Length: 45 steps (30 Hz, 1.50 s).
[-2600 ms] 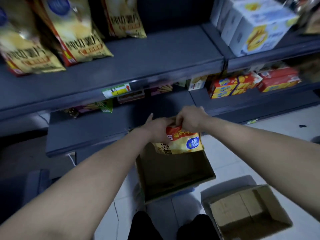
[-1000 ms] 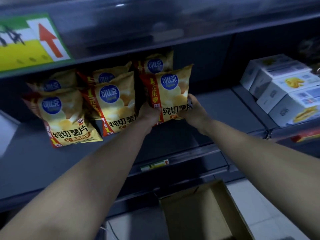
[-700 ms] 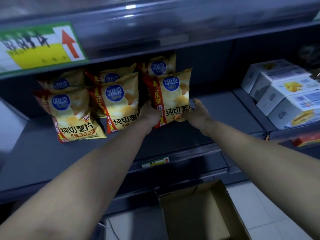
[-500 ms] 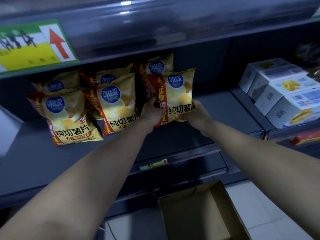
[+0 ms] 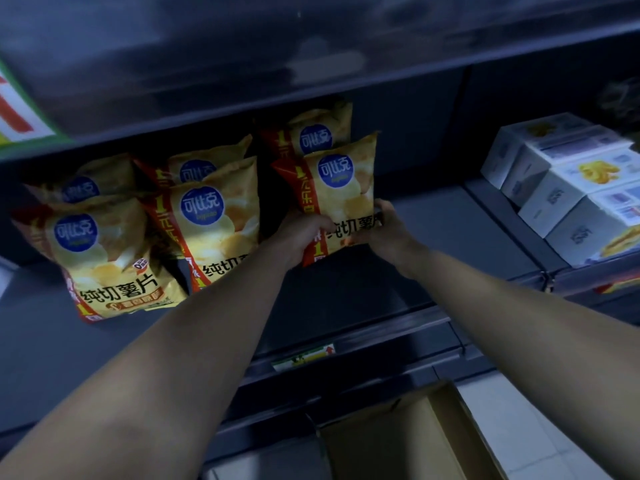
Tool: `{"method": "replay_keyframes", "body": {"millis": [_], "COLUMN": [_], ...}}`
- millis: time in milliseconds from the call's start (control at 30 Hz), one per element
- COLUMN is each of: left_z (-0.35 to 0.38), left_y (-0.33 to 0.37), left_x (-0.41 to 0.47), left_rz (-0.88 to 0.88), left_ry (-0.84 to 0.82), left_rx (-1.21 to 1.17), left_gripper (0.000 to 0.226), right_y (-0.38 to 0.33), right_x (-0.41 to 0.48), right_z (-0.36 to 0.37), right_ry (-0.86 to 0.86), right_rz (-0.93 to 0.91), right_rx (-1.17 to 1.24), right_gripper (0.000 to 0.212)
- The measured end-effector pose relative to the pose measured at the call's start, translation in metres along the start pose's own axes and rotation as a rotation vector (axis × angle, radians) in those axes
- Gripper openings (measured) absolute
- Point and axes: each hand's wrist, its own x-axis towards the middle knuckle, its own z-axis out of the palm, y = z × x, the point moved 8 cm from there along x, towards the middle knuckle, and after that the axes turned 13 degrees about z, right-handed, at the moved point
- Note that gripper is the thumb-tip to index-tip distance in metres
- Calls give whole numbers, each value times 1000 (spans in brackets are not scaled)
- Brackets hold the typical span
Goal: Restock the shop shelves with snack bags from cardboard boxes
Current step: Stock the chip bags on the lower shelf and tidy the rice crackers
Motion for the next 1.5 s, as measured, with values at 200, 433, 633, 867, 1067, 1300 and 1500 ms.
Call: {"method": "replay_keyframes", "body": {"millis": [200,433,633,867,1067,1300,1500], "left_z": [-3,-4,-14,-55,-143,-161,-147], "left_y": [0,2,14,45,36,-4,0], "left_x": [-1,-8,-33,-88,-124,-93,-76], "left_rz": [93,148,143,347,182,63,172], "left_ry": [57,54,105,295,705,492,435], "left_rx": [-4,69,184,406,670,496,427], "left_gripper": [78,67,73,48,65,50,57], "right_y": [-1,2,2,-31,-47,-51,-51], "right_x": [16,5,-20,-76,-102,-98,-85], "right_z": [-4,-6,-27,9,93,134,130], "right_ry": [4,51,179,150,-158,-307,-240], "right_rz": [-10,13,24,-189,-240,-184,-184], "right_rx": [-91,-138,-176,-212,-314,-270,-212], "right_gripper": [89,81,72,29,49,55,61]}}
